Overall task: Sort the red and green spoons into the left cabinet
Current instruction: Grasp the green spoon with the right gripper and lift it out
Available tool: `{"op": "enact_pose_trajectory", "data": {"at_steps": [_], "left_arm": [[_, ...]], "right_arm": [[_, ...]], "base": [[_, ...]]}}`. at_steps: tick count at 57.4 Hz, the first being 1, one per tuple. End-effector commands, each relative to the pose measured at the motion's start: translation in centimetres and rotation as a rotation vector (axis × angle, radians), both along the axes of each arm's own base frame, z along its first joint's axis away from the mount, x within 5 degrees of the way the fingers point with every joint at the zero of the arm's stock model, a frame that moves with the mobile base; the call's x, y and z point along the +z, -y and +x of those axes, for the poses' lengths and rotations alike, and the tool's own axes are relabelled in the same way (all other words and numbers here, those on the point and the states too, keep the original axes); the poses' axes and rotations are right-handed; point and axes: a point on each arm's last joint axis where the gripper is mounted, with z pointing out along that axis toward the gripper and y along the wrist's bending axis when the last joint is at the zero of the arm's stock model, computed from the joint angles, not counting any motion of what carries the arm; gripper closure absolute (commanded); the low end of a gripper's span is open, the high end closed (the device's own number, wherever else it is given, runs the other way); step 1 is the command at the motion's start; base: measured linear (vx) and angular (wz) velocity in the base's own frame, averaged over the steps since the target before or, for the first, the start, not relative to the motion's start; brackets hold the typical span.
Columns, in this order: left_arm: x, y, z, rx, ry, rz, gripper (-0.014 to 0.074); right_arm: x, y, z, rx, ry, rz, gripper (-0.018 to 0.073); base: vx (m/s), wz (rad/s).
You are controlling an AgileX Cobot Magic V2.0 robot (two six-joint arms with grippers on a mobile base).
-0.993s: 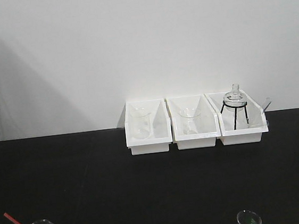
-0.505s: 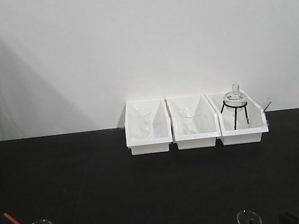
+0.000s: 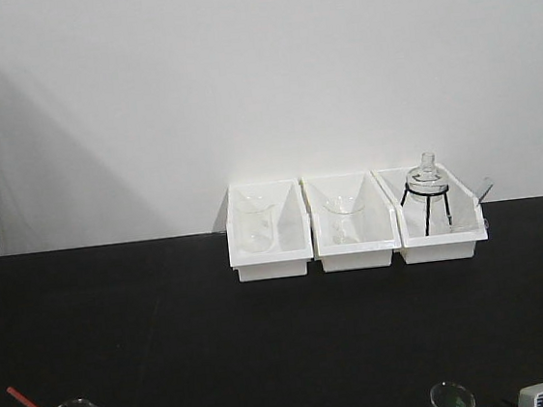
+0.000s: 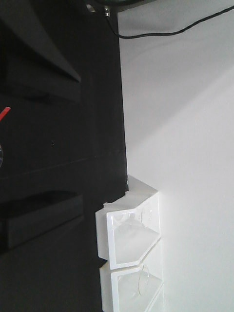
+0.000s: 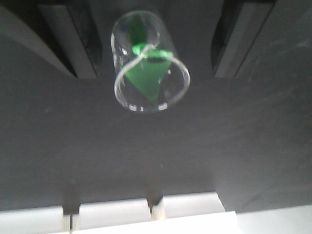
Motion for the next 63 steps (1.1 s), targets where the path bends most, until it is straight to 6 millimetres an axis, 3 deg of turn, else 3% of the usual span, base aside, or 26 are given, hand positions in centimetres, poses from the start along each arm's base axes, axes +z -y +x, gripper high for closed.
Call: {"op": "enact_pose_trajectory", "data": {"at_steps": [1, 38, 63], "left_arm": [[2.13, -0.01, -0.03, 0.002, 0.123, -0.029, 0.0083], [2.12, -0.01, -0.03, 0.002, 0.122, -0.029, 0.0083], [2.12, -0.01, -0.03, 0.002, 0.122, -0.029, 0.0083]], "right_arm": [[2.8, -0.26, 0.7, 0.015, 0.24, 0.073, 0.0041], [3.0, -0.33, 1.45, 0.028, 0.281, 0.017, 0.016], [3.0, -0.33, 1.45, 0.028, 0.281, 0.017, 0.0573]], "base": [[0.0, 0.0], [0.0, 0.0], [0.0, 0.0]]}}
